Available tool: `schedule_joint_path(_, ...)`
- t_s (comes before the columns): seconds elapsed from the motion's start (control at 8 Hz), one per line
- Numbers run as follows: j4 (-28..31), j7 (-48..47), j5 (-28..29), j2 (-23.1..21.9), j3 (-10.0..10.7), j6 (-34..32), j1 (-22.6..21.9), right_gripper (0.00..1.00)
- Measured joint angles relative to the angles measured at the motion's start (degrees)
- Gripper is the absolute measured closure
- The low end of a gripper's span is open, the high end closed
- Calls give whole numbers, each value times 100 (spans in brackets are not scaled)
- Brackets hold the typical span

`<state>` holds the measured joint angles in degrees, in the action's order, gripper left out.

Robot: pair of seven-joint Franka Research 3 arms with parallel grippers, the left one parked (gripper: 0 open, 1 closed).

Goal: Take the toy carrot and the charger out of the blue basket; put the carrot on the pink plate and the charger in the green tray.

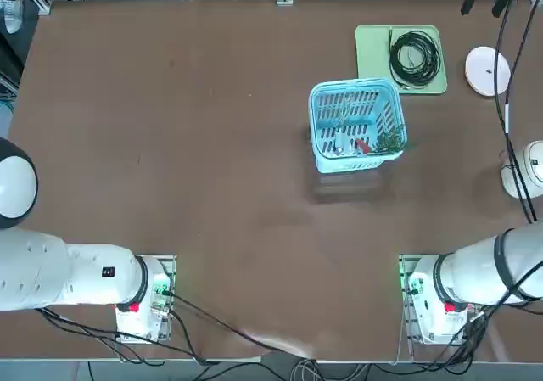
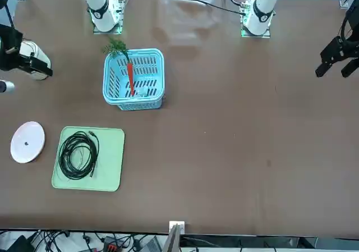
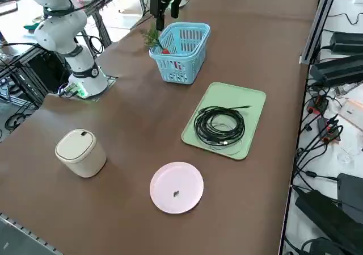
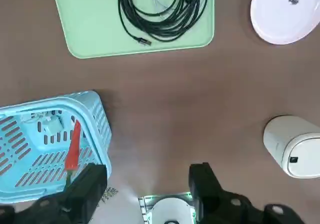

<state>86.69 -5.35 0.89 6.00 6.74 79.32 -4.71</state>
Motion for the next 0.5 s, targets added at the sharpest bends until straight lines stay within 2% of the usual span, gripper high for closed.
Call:
schedule_joint_path(0.25,505,-379,34,-190,-30,402,-245,0)
schedule_joint_path(0.5,1738,-1304,45,-827,-70,1402,-773,0)
